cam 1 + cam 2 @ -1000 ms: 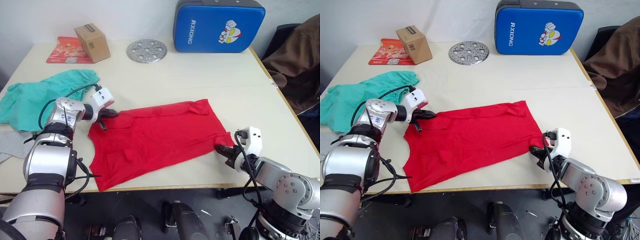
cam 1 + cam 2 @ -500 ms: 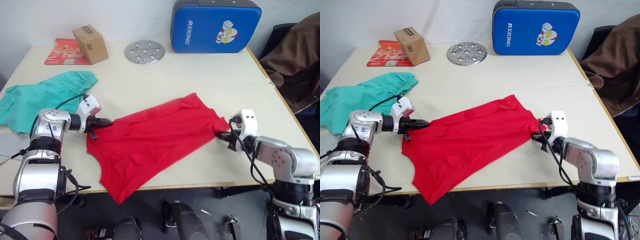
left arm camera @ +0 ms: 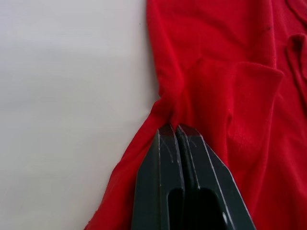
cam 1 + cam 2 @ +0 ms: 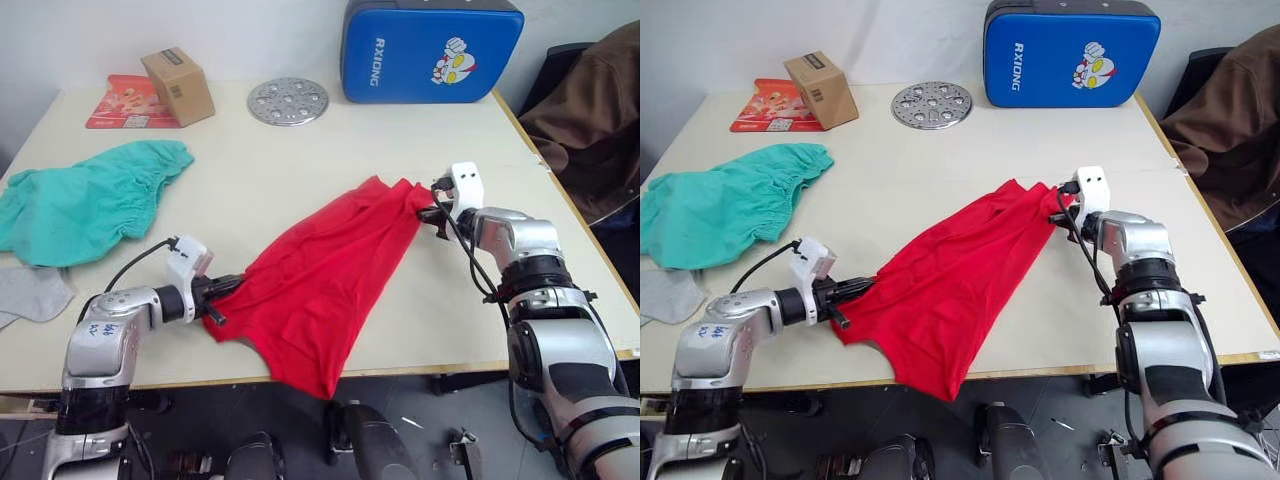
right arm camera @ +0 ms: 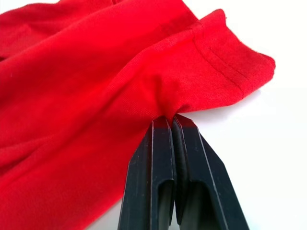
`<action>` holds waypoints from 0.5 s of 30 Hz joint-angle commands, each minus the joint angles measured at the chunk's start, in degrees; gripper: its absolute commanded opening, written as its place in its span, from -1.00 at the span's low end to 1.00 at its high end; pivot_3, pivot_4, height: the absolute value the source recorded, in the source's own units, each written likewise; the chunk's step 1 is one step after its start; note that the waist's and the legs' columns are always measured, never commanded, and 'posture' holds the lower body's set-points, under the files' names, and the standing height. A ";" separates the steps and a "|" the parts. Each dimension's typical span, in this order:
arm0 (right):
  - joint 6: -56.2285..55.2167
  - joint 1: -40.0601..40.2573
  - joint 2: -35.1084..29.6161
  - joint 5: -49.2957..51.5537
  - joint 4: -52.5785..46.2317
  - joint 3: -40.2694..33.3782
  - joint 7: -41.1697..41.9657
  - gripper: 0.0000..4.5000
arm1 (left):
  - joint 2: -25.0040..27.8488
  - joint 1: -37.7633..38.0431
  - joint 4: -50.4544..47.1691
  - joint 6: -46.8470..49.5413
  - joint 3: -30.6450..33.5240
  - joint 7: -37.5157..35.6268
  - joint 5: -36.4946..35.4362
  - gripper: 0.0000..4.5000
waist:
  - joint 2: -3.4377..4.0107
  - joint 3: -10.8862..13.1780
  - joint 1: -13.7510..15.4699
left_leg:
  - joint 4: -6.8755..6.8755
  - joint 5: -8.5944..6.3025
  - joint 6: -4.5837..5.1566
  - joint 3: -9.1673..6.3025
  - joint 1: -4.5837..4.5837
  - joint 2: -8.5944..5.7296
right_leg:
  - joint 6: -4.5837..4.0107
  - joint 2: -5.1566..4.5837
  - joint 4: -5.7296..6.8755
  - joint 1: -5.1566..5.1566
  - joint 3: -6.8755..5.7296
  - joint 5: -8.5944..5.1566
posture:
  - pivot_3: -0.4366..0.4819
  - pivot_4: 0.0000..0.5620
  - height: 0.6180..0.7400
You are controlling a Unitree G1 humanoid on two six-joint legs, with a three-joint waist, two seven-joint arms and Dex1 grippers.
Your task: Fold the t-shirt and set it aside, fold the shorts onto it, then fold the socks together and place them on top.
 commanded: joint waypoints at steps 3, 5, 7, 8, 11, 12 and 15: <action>3.15 0.25 -3.11 1.99 -5.01 -2.13 5.68 -0.86 | 2.75 -1.50 1.10 0.60 0.29 1.31 -1.93 -1.00 | 0.01 0.01 -0.06 | -0.02 -0.01 0.01 -0.02 -0.04 0.00 | 0.03 0.00 -0.03 0.00 -0.01 0.02 | -0.05 -0.47 1.00; 7.80 2.39 -5.16 3.69 -11.05 -2.50 8.43 -0.69 | 4.78 -3.34 3.75 -0.50 0.06 -0.58 -2.74 -0.91 | 0.04 0.03 0.13 | -0.03 -0.01 0.01 -0.10 -0.07 0.00 | 0.03 0.01 -0.08 -0.02 -0.07 0.02 | -0.05 -0.47 1.00; 14.26 6.18 -8.07 6.03 -20.18 -3.21 10.73 -0.39 | 8.02 -5.83 7.20 -1.80 -0.68 -4.21 -3.67 -0.71 | 0.05 0.03 0.31 | -0.06 -0.02 0.01 -0.14 -0.08 0.00 | 0.03 0.02 -0.12 -0.02 -0.10 0.01 | -0.05 -0.47 1.00; 17.76 8.27 -9.51 7.37 -25.03 -3.81 11.45 -0.24 | 9.74 -7.07 9.02 -2.60 -1.16 -6.19 -4.02 -0.59 | 0.06 0.04 0.59 | -0.10 -0.02 0.01 -0.16 -0.10 0.00 | 0.03 0.02 -0.17 -0.02 -0.13 0.01 | -0.05 -0.47 1.00; 32.49 16.30 -13.88 14.70 -42.77 -8.73 11.98 0.24 | 16.03 -12.82 15.74 -5.10 -3.94 -15.80 -5.10 -0.15 | 0.08 0.06 1.27 | -0.16 -0.05 0.02 -0.24 -0.18 0.01 | 0.04 0.03 -0.33 -0.06 -0.22 0.01 | -0.05 -0.47 1.00; 37.85 18.69 -14.54 17.61 -48.13 -11.07 11.73 0.38 | 17.44 -15.58 18.80 -5.77 -4.99 -18.67 -5.26 -0.02 | 0.10 0.07 1.47 | -0.17 -0.06 0.03 -0.29 -0.25 0.01 | 0.05 0.03 -0.39 -0.07 -0.27 0.00 | -0.05 -0.47 1.00; 49.52 25.24 -14.63 24.60 -61.77 -16.18 11.11 0.87 | 18.06 -25.31 29.02 -8.10 -8.75 -23.15 -3.64 0.43 | 0.11 0.07 1.81 | -0.12 -0.12 0.11 -0.37 -0.34 0.01 | 0.11 0.01 -0.47 -0.07 -0.34 0.03 | -0.05 -0.47 1.00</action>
